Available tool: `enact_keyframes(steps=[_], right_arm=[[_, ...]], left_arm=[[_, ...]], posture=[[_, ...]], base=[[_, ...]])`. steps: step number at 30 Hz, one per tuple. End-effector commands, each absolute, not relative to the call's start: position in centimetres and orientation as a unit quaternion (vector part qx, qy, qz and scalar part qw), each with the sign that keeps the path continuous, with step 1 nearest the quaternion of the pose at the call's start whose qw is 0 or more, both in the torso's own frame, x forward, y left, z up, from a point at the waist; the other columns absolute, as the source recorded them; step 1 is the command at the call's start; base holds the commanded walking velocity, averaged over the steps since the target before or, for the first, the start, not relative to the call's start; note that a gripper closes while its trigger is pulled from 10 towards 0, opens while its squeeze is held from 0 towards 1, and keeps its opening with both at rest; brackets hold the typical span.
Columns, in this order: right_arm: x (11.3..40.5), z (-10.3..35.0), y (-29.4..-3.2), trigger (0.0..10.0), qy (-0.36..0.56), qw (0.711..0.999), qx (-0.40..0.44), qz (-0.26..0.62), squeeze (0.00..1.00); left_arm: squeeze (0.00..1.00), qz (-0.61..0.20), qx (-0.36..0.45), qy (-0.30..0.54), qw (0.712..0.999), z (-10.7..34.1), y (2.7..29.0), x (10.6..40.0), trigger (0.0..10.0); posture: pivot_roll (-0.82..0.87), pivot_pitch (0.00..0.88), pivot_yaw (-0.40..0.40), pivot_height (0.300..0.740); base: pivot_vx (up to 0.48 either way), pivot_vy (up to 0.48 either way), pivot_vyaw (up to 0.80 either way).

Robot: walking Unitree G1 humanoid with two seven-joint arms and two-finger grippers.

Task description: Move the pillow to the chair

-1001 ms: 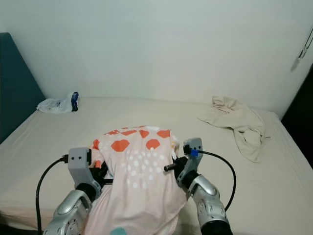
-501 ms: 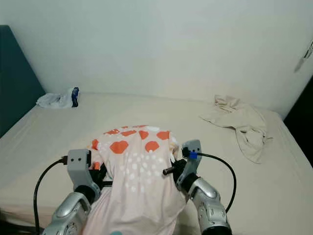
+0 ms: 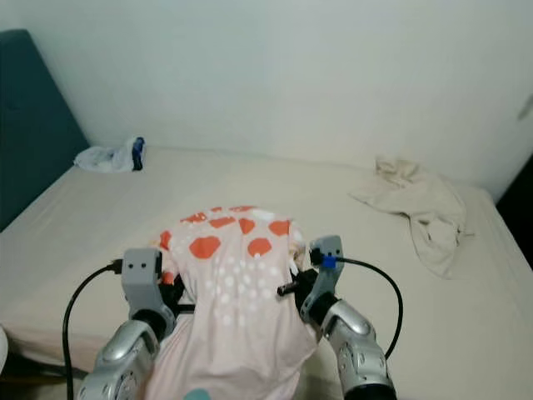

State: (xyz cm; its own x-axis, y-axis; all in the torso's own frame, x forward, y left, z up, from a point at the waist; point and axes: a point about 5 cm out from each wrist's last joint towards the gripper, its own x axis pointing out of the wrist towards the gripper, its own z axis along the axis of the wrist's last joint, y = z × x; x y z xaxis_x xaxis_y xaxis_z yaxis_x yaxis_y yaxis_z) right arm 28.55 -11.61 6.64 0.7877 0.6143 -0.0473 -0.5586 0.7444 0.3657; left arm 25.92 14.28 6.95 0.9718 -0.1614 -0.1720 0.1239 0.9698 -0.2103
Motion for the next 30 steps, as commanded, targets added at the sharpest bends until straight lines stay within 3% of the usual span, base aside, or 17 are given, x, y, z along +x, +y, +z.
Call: enact_keyframes(steps=[1, 30], right_arm=[[28.4, 7.4, -8.6, 10.0, 0.074, 0.908, 0.171, 0.374, 0.0], [29.4, 8.5, -7.6, 10.0, 0.055, 0.904, 0.177, 0.385, 0.0]], left_arm=[[0.0, -0.122, -0.106, 0.082, 0.983, 7.7, 11.9, 26.3, 10.0], [0.0, -0.111, -0.093, 0.061, 0.988, 8.5, 12.3, 27.2, 10.0]], posture=[[0.08, 0.0, -0.05, 0.74], [0.09, 0.0, -0.04, 0.74]], base=[[-0.48, 0.0, 0.76], [0.0, 0.0, 0.76]])
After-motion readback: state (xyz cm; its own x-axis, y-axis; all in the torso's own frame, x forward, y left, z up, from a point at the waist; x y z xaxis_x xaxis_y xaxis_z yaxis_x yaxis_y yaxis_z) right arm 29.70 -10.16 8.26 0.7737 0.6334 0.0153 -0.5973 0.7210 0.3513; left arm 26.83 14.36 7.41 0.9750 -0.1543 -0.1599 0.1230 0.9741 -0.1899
